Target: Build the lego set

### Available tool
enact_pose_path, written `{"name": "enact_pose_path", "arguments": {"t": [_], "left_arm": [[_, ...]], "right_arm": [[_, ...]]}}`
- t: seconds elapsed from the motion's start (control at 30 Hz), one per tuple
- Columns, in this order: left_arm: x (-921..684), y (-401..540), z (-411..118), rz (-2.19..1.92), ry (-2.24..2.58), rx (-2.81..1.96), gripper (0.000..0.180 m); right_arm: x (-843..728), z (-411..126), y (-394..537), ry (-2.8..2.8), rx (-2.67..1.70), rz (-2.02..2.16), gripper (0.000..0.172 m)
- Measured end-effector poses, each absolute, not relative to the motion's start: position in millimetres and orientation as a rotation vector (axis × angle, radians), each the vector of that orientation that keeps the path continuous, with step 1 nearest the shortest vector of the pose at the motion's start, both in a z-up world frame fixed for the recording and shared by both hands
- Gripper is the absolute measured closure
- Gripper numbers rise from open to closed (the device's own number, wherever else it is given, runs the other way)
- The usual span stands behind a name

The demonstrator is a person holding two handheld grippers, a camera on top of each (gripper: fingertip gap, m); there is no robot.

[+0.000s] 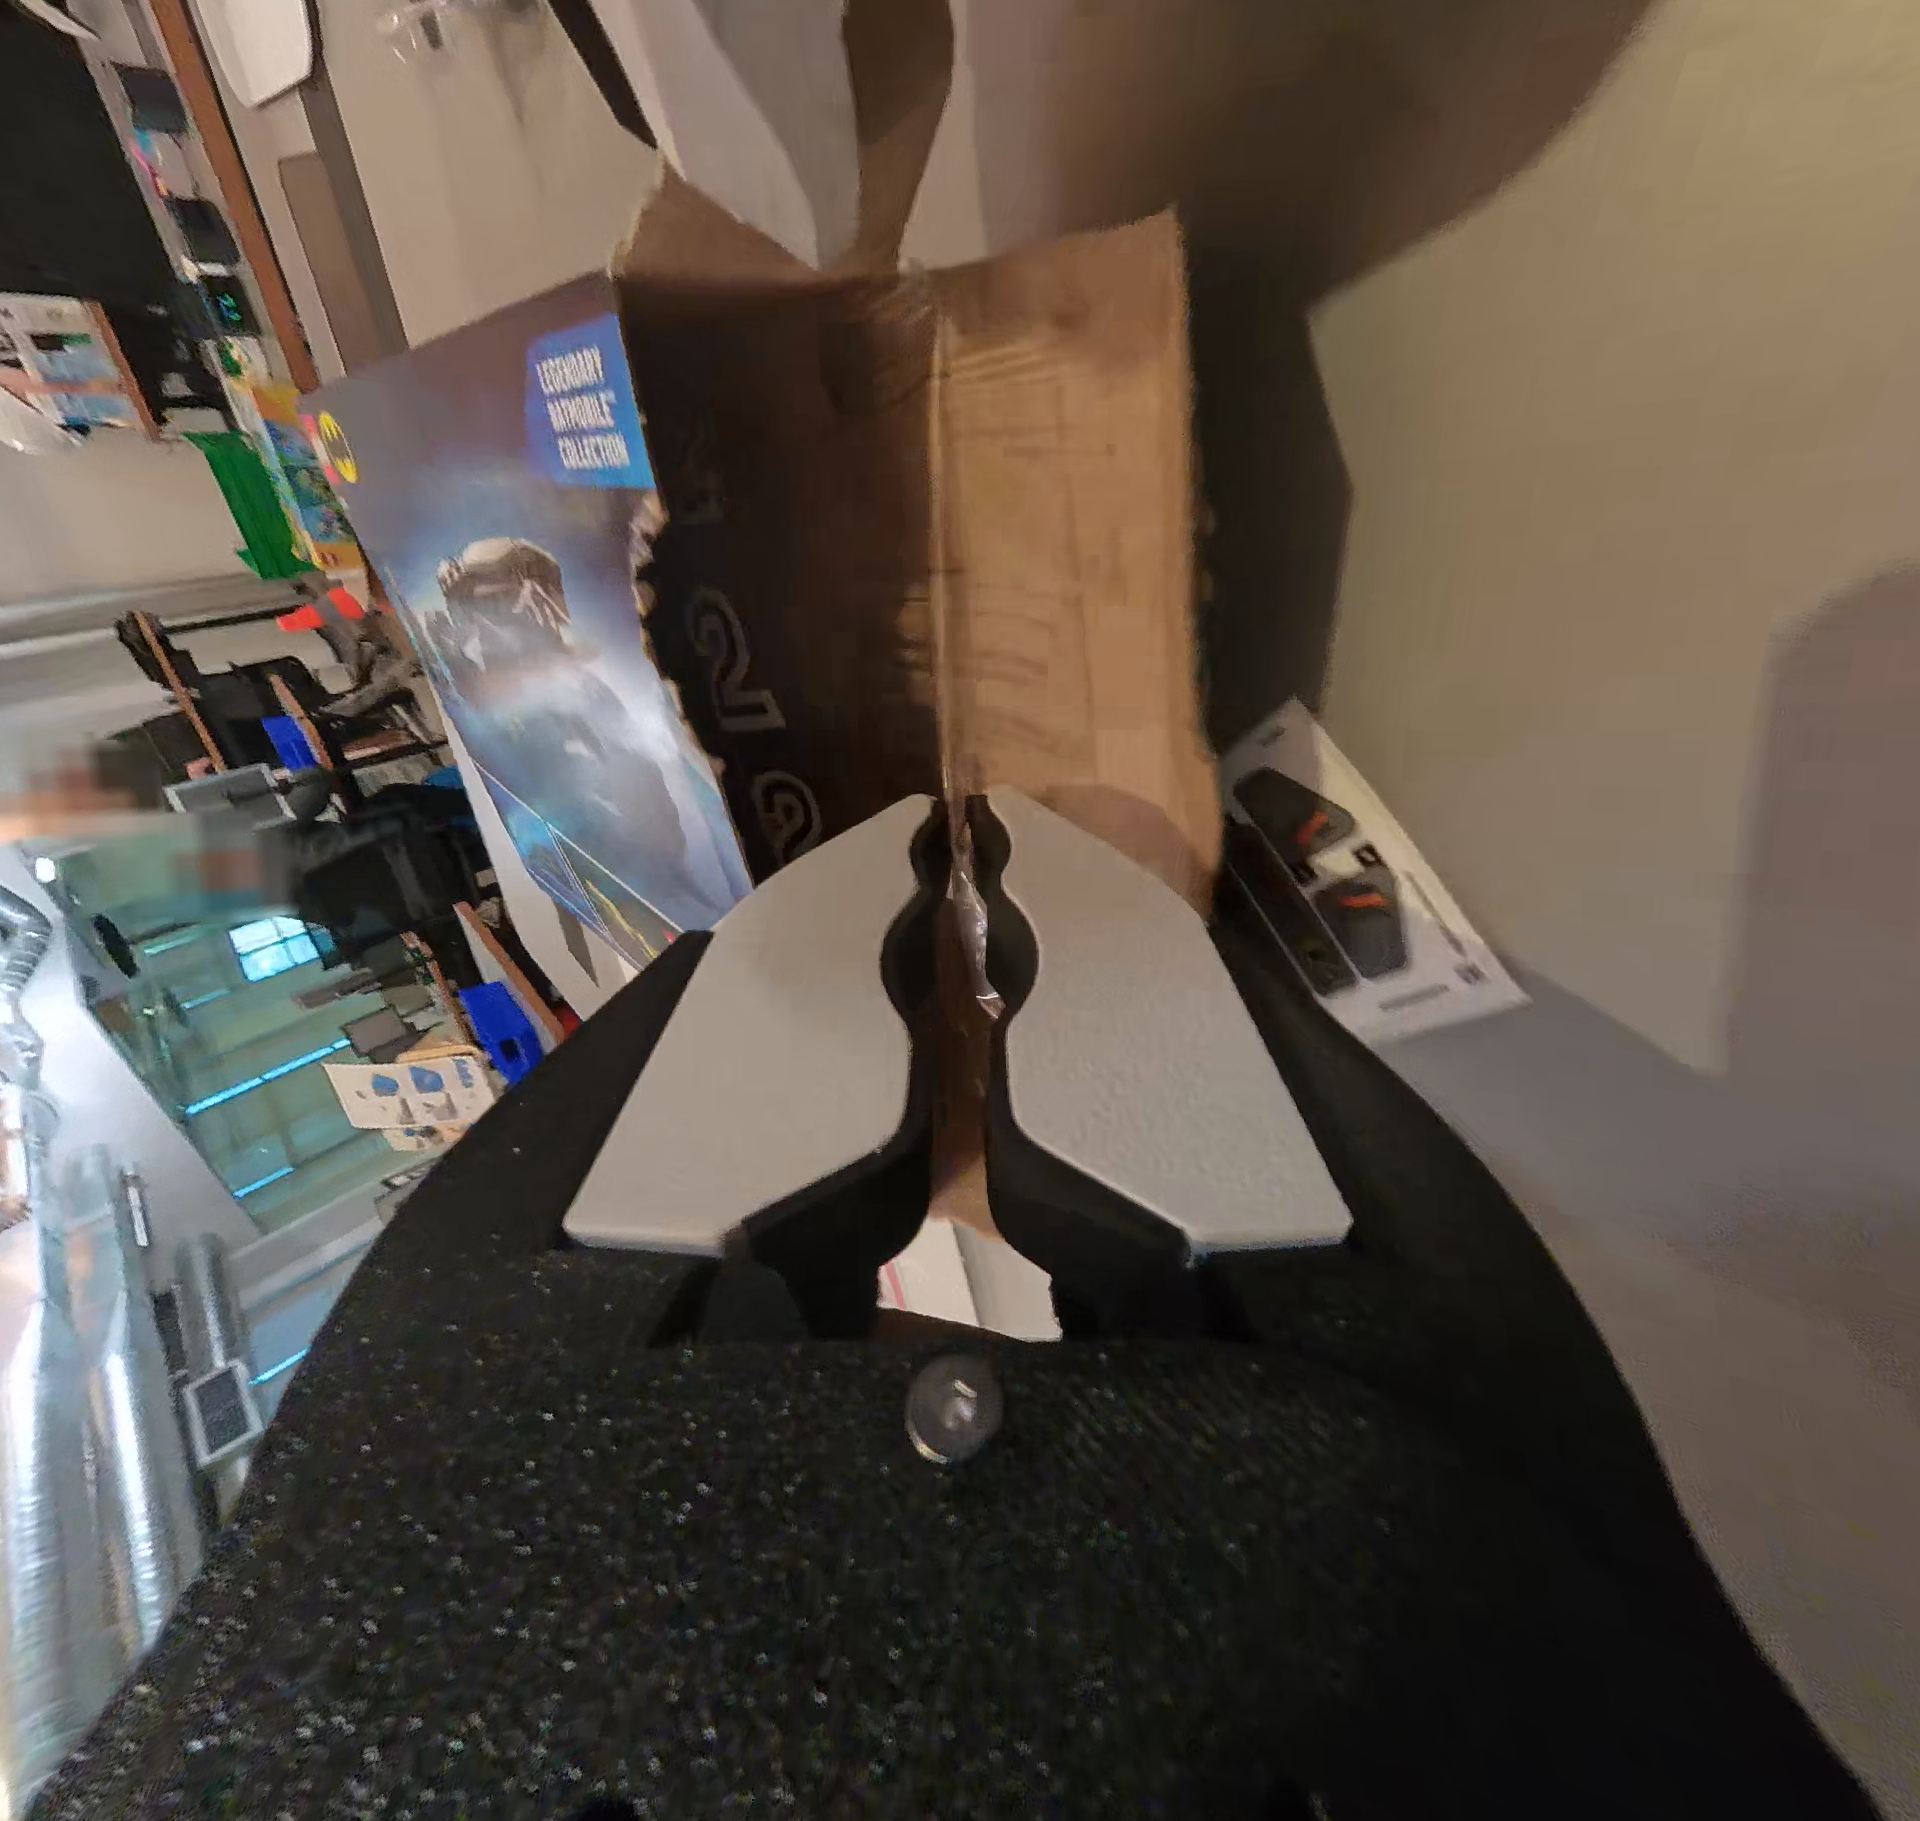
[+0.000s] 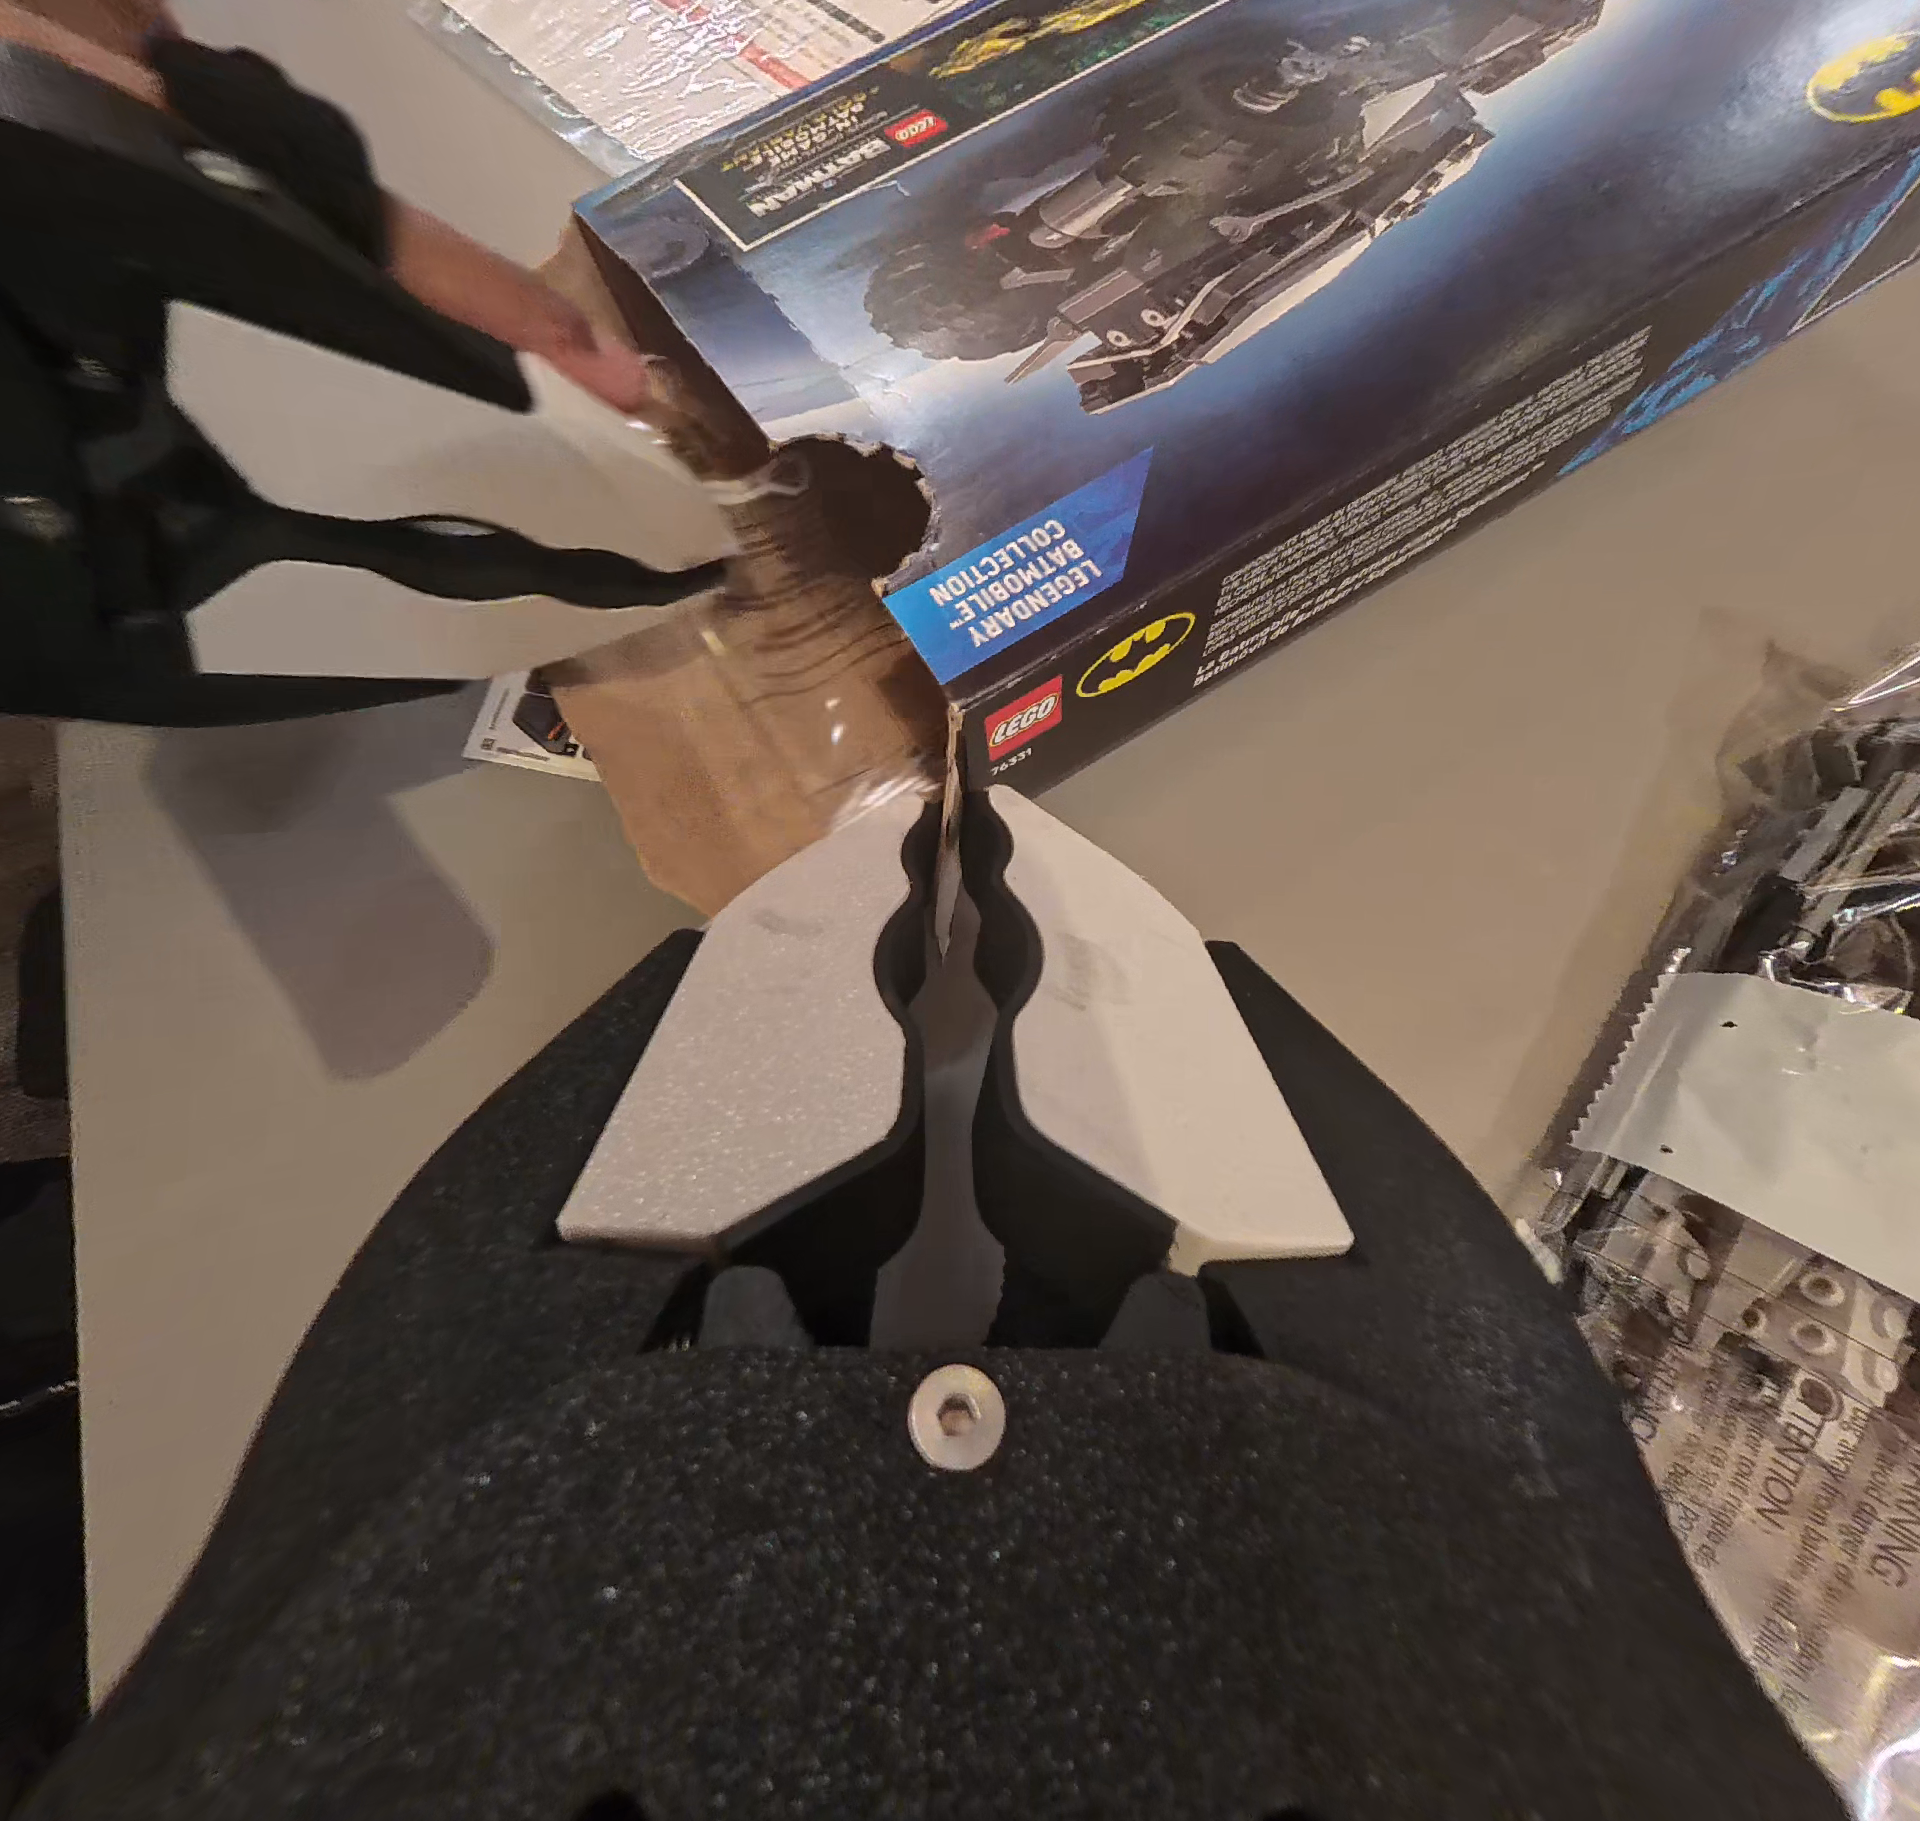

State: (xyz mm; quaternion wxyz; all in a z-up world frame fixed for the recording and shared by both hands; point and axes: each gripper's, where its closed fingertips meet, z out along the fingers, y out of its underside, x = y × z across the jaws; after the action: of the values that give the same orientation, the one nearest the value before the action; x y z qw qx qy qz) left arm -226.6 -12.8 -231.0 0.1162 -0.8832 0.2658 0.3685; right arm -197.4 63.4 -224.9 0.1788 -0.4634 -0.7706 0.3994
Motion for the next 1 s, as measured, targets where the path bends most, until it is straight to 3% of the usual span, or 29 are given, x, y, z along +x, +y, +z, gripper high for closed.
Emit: {"name": "enact_pose_path", "arguments": {"t": [0.17, 0.27, 0.43, 0.6, 0.77, 1.0], "left_arm": [[-239, -4, -234, 1.099, 0.833, -2.519, 0.164], [-229, -2, -223, 1.021, 0.772, -2.437, 0.14], [-216, -5, -197, 0.934, 0.591, -2.323, 0.132], [-169, 11, -172, 0.755, 0.424, -2.142, 0.13], [-110, 34, -184, 0.529, 0.467, -2.09, 0.127], [-42, 99, -213, 0.228, 0.524, -2.12, 0.124]], "right_arm": [[-199, -226, 69, -2.175, -1.322, 1.104, 0.167], [-200, -227, 71, -2.177, -1.339, 1.101, 0.167], [-199, -218, 68, -2.142, -1.345, 1.128, 0.16], [-173, -174, 80, -2.109, -1.293, 1.115, 0.14], [-94, -140, 164, -2.065, -1.242, 0.915, 0.131], [48, -194, 314, -1.836, -1.601, 0.753, 0.121]]}}
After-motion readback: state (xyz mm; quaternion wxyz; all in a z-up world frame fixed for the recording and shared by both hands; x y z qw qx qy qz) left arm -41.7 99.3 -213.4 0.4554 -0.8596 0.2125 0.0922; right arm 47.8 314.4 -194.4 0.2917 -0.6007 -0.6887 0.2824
